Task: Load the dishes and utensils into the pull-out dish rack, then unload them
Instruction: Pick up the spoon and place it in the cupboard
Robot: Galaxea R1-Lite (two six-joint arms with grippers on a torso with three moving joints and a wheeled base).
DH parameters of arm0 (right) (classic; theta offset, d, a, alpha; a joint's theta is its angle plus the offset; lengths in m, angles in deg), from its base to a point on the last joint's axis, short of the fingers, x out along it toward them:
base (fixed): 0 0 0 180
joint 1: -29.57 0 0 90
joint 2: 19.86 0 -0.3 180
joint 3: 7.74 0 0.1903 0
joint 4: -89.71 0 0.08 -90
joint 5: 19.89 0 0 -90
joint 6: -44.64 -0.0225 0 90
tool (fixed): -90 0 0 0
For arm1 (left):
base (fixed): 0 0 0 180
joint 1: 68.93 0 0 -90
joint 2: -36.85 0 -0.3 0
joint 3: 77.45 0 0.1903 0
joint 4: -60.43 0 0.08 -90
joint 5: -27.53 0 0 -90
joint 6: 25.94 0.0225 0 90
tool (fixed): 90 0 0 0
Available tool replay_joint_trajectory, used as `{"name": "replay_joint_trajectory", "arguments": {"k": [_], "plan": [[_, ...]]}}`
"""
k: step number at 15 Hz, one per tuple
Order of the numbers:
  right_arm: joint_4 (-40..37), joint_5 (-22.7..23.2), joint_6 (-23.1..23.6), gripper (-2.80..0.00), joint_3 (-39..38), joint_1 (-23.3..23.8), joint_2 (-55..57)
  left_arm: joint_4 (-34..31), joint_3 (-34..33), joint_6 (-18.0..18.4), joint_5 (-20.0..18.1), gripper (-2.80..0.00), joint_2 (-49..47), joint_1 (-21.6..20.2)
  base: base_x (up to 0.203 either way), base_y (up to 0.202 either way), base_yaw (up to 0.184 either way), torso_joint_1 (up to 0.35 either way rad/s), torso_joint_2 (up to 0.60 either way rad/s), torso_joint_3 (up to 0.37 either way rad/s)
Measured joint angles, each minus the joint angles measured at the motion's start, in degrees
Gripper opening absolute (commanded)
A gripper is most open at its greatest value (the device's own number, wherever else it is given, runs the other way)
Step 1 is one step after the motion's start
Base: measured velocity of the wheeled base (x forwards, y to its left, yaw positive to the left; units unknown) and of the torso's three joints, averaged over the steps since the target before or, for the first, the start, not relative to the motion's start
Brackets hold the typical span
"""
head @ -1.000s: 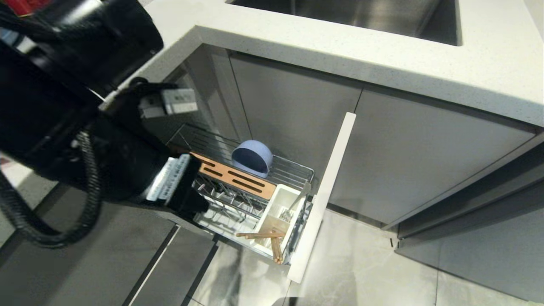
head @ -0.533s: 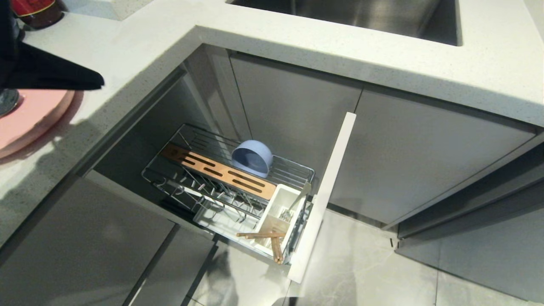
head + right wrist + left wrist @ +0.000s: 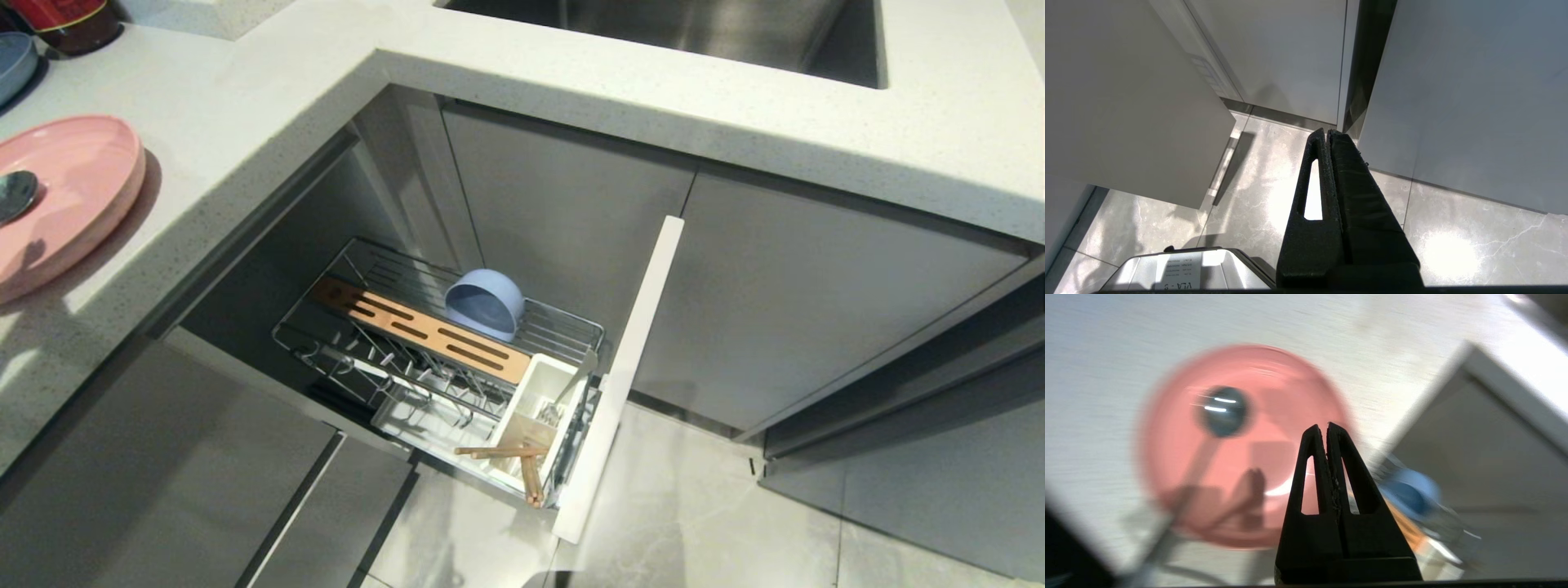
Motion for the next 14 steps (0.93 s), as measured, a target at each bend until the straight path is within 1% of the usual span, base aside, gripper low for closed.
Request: {"name": "replay_joint_trajectory", "arguments": {"k": [3,4,5,7,10,11,12,13,14], "plan": [[0.0,0.0,0.0,-2.80,0.0,0.0,0.0,0.1,-2.3,6.1,0.0,-2.80,0.7,-13.2,0.000,0.000,0.000,0.000,0.00,0.000],[0.0,0.0,0.0,-2.80,0.0,0.0,0.0,-0.1,-3.2,8.4,-0.2,-2.80,0.8,-17.0,0.000,0.000,0.000,0.000,0.00,0.000],[0.0,0.0,0.0,-2.80,0.0,0.0,0.0,-1.3,-3.7,10.3,-0.4,-2.80,0.6,-19.3,0.000,0.000,0.000,0.000,0.00,0.000],[0.0,0.0,0.0,-2.80,0.0,0.0,0.0,-8.5,-2.7,13.4,-1.1,-2.80,-0.3,-22.1,0.000,0.000,0.000,0.000,0.00,0.000],[0.0,0.0,0.0,-2.80,0.0,0.0,0.0,-20.0,1.7,15.6,-1.4,-2.80,-2.8,-23.1,0.000,0.000,0.000,0.000,0.00,0.000],[0.0,0.0,0.0,-2.80,0.0,0.0,0.0,-21.8,2.4,15.7,-1.4,-2.80,-3.7,-23.1,0.000,0.000,0.000,0.000,0.00,0.000],[0.0,0.0,0.0,-2.80,0.0,0.0,0.0,-22.2,2.9,15.8,-1.4,-2.80,-4.6,-23.2,0.000,0.000,0.000,0.000,0.00,0.000],[0.0,0.0,0.0,-2.80,0.0,0.0,0.0,-22.4,3.4,15.8,-1.5,0.00,-5.4,-23.2,0.000,0.000,0.000,0.000,0.00,0.000],[0.0,0.0,0.0,-2.80,0.0,0.0,0.0,-22.4,3.7,15.8,-1.5,0.00,-6.1,-23.2,0.000,0.000,0.000,0.000,0.00,0.000]]}}
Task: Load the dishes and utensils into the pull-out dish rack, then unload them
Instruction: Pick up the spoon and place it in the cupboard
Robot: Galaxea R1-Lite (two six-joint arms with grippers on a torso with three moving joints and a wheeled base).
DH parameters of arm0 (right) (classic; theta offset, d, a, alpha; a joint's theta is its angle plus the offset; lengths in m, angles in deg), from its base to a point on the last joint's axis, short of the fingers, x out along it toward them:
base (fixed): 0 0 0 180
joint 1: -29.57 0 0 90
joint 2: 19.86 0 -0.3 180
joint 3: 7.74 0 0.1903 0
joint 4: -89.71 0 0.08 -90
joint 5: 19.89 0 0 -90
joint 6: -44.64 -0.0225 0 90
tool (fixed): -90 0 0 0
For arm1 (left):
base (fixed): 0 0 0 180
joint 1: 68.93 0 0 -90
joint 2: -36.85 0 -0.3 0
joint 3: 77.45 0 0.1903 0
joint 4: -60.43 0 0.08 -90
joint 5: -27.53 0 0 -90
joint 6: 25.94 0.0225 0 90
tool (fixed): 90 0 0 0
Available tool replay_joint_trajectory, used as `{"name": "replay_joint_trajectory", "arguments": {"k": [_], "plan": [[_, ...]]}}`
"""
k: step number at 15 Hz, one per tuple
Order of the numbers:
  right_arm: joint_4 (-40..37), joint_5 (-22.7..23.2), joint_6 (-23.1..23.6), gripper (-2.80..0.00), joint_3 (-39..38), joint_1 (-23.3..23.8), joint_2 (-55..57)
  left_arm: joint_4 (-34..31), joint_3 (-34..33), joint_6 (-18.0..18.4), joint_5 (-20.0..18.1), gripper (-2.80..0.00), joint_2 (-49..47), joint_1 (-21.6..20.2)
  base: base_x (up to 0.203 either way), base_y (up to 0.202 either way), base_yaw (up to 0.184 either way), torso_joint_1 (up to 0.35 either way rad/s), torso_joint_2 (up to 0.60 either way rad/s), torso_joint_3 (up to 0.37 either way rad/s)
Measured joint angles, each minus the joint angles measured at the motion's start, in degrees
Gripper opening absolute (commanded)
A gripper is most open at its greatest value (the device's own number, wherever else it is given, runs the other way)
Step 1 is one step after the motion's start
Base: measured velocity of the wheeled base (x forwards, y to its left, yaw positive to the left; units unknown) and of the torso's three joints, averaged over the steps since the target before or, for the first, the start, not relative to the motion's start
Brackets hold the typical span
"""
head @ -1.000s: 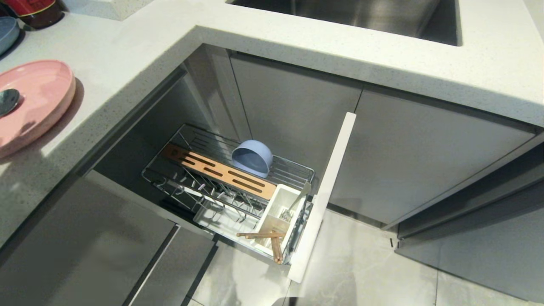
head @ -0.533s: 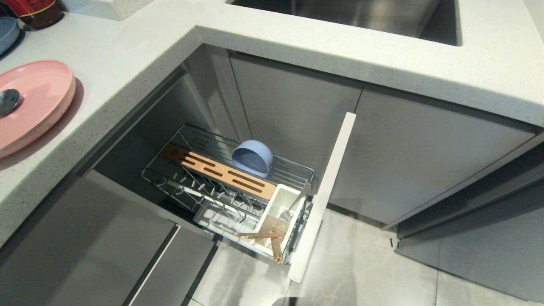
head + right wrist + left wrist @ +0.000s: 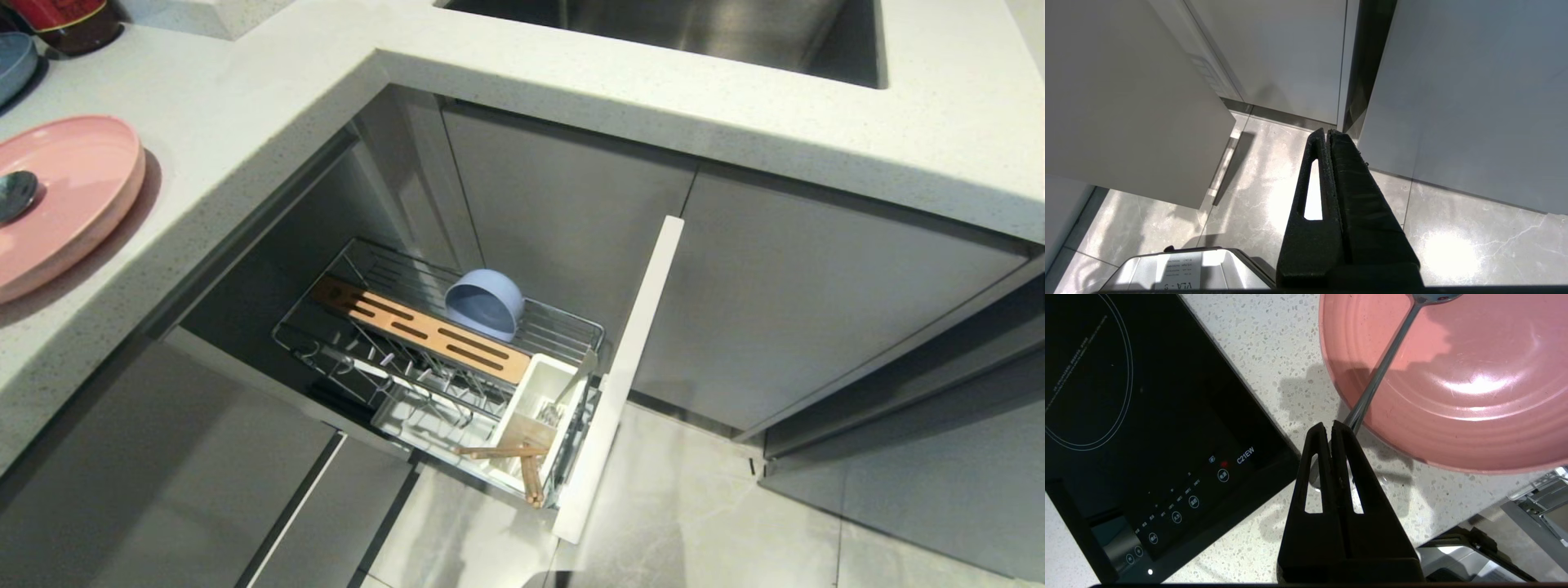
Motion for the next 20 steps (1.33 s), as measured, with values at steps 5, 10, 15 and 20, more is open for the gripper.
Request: {"name": "replay_joint_trajectory", "arguments": {"k": [5,10,15,20], "plan": [[0.0,0.0,0.0,-2.80,0.0,0.0,0.0,0.1,1.2,0.1,-7.0,0.00,-3.1,0.2,0.000,0.000,0.000,0.000,0.00,0.000],[0.0,0.0,0.0,-2.80,0.0,0.0,0.0,0.3,1.8,0.6,-10.2,0.00,-6.2,0.3,0.000,0.000,0.000,0.000,0.00,0.000],[0.0,0.0,0.0,-2.80,0.0,0.0,0.0,0.3,2.4,1.0,-13.0,0.00,-8.9,0.3,0.000,0.000,0.000,0.000,0.00,0.000],[0.0,0.0,0.0,-2.80,0.0,0.0,0.0,0.4,3.3,1.0,-17.0,0.00,-10.8,0.3,0.000,0.000,0.000,0.000,0.00,0.000]]}}
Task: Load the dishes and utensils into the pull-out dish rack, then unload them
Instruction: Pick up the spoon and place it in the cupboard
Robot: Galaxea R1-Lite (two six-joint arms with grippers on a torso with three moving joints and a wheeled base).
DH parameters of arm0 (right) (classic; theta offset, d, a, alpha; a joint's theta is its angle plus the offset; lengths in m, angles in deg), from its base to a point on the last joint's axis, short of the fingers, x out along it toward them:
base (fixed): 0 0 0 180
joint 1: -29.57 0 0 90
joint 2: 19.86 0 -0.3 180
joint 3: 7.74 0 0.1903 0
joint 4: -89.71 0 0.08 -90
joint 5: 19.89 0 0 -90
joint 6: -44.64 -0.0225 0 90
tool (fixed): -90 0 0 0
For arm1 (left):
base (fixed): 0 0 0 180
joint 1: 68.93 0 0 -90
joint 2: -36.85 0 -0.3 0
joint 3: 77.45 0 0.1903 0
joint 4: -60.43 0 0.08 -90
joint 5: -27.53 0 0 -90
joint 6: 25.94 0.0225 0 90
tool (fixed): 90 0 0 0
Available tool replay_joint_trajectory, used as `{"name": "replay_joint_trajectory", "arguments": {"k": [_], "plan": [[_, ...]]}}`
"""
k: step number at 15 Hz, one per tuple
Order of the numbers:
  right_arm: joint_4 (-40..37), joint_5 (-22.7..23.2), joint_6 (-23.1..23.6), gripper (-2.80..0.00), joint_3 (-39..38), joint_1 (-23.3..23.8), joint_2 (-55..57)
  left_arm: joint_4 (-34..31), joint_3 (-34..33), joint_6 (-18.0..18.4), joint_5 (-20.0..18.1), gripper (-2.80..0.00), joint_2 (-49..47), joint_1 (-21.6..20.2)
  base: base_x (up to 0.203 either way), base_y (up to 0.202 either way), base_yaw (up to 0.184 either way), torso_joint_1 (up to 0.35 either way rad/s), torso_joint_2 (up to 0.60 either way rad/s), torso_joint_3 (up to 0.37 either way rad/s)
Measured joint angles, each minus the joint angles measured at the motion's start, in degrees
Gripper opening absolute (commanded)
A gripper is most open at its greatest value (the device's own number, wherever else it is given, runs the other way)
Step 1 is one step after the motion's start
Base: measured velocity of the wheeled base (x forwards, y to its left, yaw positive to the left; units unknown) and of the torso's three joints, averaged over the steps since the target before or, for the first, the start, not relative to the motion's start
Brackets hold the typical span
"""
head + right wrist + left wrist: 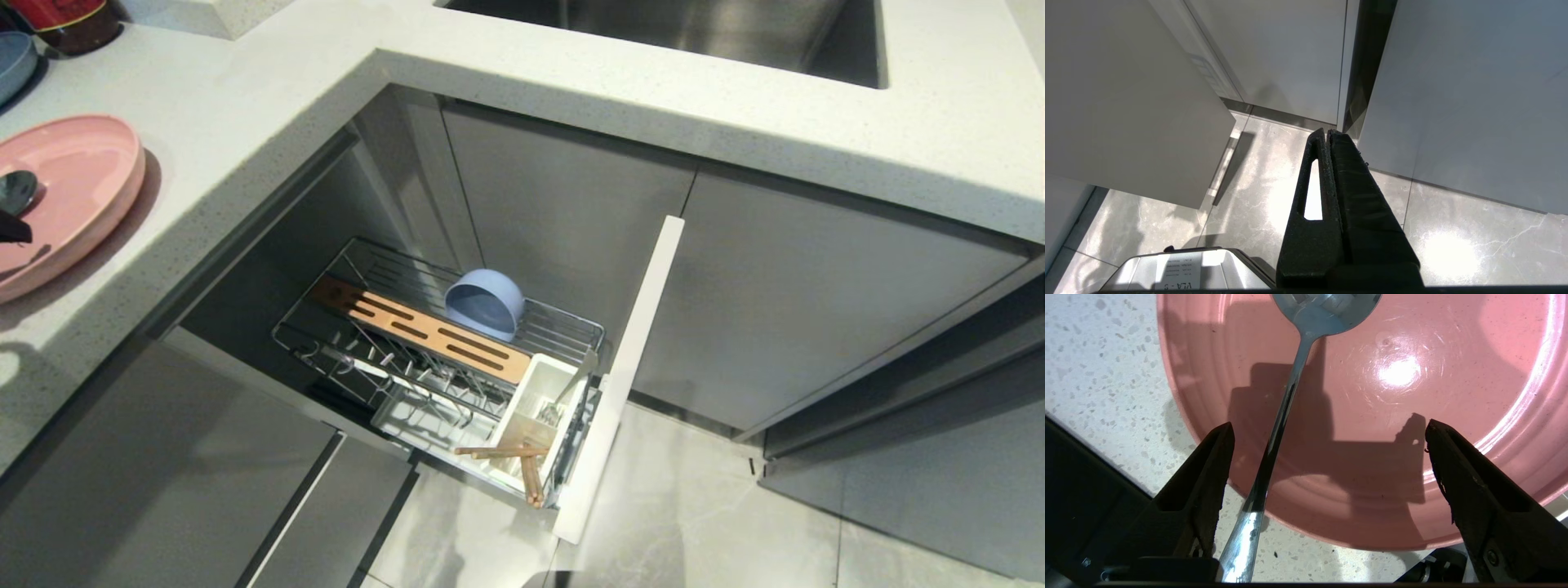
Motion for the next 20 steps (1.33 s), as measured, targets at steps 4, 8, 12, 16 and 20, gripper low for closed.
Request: {"name": "replay_joint_trajectory", "arguments": {"k": [4,8,12,16,20], "plan": [[0.0,0.0,0.0,-2.80,0.0,0.0,0.0,0.0,0.1,0.1,-1.9,0.00,-0.9,0.0,0.000,0.000,0.000,0.000,0.00,0.000],[0.0,0.0,0.0,-2.80,0.0,0.0,0.0,-0.1,0.4,0.1,-5.1,0.00,-1.3,0.4,0.000,0.000,0.000,0.000,0.00,0.000],[0.0,0.0,0.0,-2.80,0.0,0.0,0.0,-0.2,0.5,0.0,-5.8,0.00,-1.6,0.8,0.000,0.000,0.000,0.000,0.00,0.000],[0.0,0.0,0.0,-2.80,0.0,0.0,0.0,-0.2,0.5,0.1,-5.6,0.00,-1.8,0.7,0.000,0.000,0.000,0.000,0.00,0.000],[0.0,0.0,0.0,-2.80,0.0,0.0,0.0,-0.1,0.4,0.1,-5.5,-2.80,-2.2,0.7,0.000,0.000,0.000,0.000,0.00,0.000]]}}
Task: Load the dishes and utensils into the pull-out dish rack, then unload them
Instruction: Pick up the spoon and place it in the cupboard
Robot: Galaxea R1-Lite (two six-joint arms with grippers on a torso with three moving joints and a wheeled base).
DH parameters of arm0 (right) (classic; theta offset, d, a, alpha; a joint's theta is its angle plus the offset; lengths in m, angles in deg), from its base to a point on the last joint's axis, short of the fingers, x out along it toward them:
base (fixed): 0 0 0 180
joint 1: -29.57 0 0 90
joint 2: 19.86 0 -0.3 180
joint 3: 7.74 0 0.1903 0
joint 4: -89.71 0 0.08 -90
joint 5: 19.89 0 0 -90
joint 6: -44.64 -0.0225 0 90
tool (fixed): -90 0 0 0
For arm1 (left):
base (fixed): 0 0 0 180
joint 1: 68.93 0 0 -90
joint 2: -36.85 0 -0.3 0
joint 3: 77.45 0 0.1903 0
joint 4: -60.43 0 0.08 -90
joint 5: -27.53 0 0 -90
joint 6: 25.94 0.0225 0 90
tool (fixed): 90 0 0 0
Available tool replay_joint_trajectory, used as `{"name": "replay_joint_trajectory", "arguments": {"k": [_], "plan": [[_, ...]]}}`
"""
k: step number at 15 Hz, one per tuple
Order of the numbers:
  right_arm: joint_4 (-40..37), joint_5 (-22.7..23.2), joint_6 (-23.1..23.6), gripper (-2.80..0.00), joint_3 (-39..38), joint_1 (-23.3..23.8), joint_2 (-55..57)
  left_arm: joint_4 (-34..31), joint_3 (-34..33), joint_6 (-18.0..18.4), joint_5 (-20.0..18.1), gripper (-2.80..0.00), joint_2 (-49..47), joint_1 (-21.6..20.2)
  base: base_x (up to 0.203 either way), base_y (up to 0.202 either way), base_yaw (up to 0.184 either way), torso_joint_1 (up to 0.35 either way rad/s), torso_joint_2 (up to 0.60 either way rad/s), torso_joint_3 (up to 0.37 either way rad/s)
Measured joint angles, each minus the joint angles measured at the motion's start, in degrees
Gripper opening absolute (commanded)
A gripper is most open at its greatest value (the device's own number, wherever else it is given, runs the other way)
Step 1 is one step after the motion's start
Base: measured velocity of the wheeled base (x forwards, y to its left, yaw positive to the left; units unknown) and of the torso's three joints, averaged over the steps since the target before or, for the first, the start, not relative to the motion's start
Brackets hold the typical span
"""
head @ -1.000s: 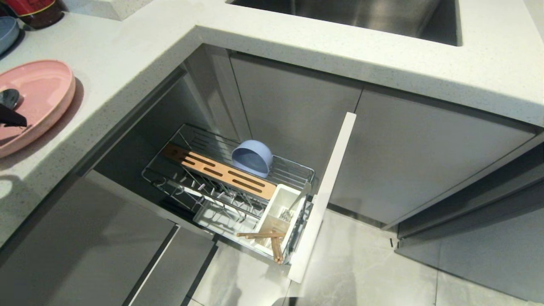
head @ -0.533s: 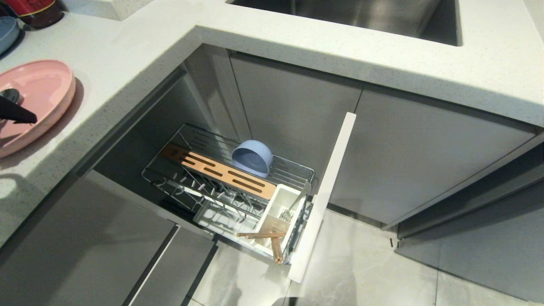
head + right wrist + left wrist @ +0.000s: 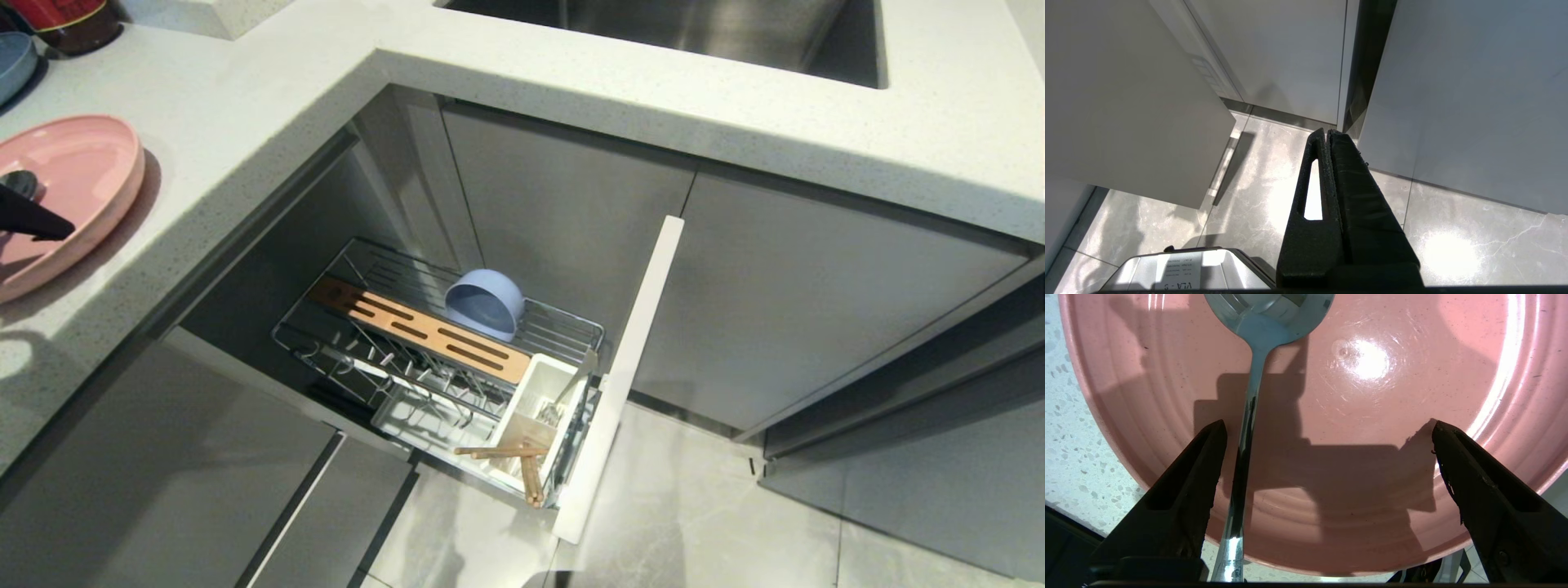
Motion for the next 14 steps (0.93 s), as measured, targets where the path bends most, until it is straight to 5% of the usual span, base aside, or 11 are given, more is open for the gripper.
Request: {"name": "replay_joint_trajectory", "arguments": {"k": [14], "plan": [[0.0,0.0,0.0,-2.80,0.0,0.0,0.0,0.0,-0.3,1.0,0.0,-2.80,0.1,-0.3,0.000,0.000,0.000,0.000,0.00,0.000]]}}
